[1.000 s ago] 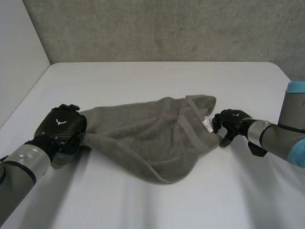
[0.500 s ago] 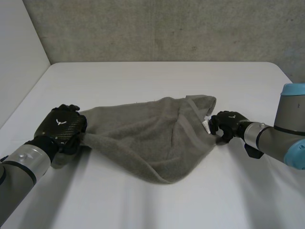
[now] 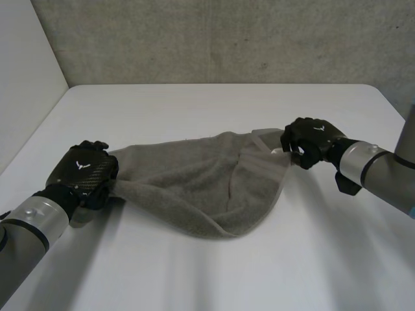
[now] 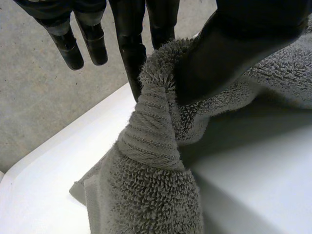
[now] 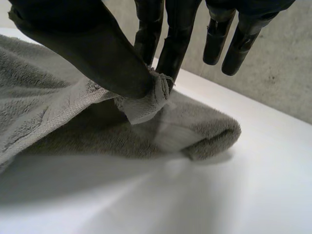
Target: Fold the towel.
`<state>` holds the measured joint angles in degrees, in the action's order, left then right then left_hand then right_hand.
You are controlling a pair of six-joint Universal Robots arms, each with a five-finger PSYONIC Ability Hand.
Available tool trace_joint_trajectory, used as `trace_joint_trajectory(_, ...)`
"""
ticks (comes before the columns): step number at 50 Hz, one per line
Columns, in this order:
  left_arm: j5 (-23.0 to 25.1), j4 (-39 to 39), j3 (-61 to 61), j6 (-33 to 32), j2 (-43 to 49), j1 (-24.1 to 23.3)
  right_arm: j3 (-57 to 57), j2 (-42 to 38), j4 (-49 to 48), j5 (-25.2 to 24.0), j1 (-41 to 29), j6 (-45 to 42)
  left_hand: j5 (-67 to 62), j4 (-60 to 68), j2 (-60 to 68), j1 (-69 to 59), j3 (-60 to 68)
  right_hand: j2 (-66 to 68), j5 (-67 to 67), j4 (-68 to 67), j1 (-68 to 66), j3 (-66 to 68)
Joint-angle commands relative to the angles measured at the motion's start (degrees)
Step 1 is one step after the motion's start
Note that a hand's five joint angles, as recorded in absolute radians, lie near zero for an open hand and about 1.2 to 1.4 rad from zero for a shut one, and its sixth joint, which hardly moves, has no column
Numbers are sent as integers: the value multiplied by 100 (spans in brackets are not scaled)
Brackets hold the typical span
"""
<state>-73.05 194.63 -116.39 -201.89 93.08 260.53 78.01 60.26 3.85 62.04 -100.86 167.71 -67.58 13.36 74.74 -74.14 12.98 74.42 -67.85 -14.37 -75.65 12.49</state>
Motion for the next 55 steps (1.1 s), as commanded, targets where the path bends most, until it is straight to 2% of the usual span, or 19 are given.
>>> trace_joint_trajectory(1, -7, -4, -33, 9, 0, -134, 521, 512, 310, -200, 698, -519, -242, -336, 526, -586, -298, 558, -215, 437, -435, -249)
trace_joint_trajectory(10, -25, 5, -51, 9, 87, -309, 1356, 838, 442, -526, 1148, -1583, -242, -336, 526, -586, -298, 558, -215, 437, -435, -249)
trace_joint_trajectory(13, -25, 5, -42, 9, 96, -336, 1375, 847, 380, -570, 1130, -1619, -242, -336, 526, -586, -298, 558, -215, 437, -435, -249)
trace_joint_trajectory(18, -33, 5, -33, 9, 192, -336, 1375, 734, -260, -1105, 999, -1601, -242, -336, 526, -586, -298, 558, -215, 437, -435, -249)
trace_joint_trajectory(21, -33, 5, -24, 0, 228, -327, 1200, 514, -332, -1203, 850, -1593, -242, -336, 526, -586, -298, 558, -215, 437, -435, -249)
trace_joint_trajectory(27, -42, 5, -7, 9, 263, -327, 575, -5, -323, -1089, 409, -1470, -242, -336, 526, -586, -298, 558, -215, 437, -435, -249)
trace_joint_trajectory(29, -42, 5, 2, 9, 263, -327, 138, -311, -314, -809, 129, -1382, -242, -336, 526, -586, -298, 558, -215, 437, -435, -249)
trace_joint_trajectory(32, -42, 5, -6, 0, 263, -327, -67, -480, -314, -728, 31, -1355, -242, -336, 526, -586, -298, 558, -215, 437, -435, -249)
trace_joint_trajectory(34, -42, 5, -7, 9, 263, -318, -469, -952, -314, -623, -143, -1373, -242, -336, 526, -586, -298, 558, -215, 437, -435, -249)
trace_joint_trajectory(37, -42, 5, 11, 0, 263, -310, -847, -1366, -314, -570, -407, -1390, -242, -336, 526, -586, -298, 558, -215, 437, -435, -249)
trace_joint_trajectory(43, -42, 22, 20, 0, 263, -257, -1042, -1640, -376, -596, -716, -1417, -242, -336, 526, -586, -298, 558, -215, 437, -435, -249)
trace_joint_trajectory(45, -42, 22, 20, 0, 263, -248, -1060, -1658, -445, -588, -812, -1504, -242, -336, 526, -586, -298, -2412, 2756, 437, 2536, -249)
trace_joint_trajectory(46, -34, 22, 20, 0, 263, -239, -1060, -1658, -446, -588, -812, -1505, -242, -336, 526, -586, -298, -2430, 2773, 437, 2553, -249)
trace_joint_trajectory(47, -33, 22, 20, 0, 263, -239, -1042, -1640, -498, -570, -830, -1522, -242, -336, 526, -586, -298, -3745, 4089, 437, 3869, -249)
trace_joint_trajectory(48, -33, 22, 20, 0, 263, -239, -1016, -1605, -551, -553, -830, -1531, -242, -336, 526, -586, -298, -4291, 4635, 437, 4415, -249)
trace_joint_trajectory(55, -25, 22, 20, 9, 263, -239, -823, -1395, -631, -579, -760, -1592, -242, -336, 526, -586, -298, -4583, 4926, 437, 4706, -249)
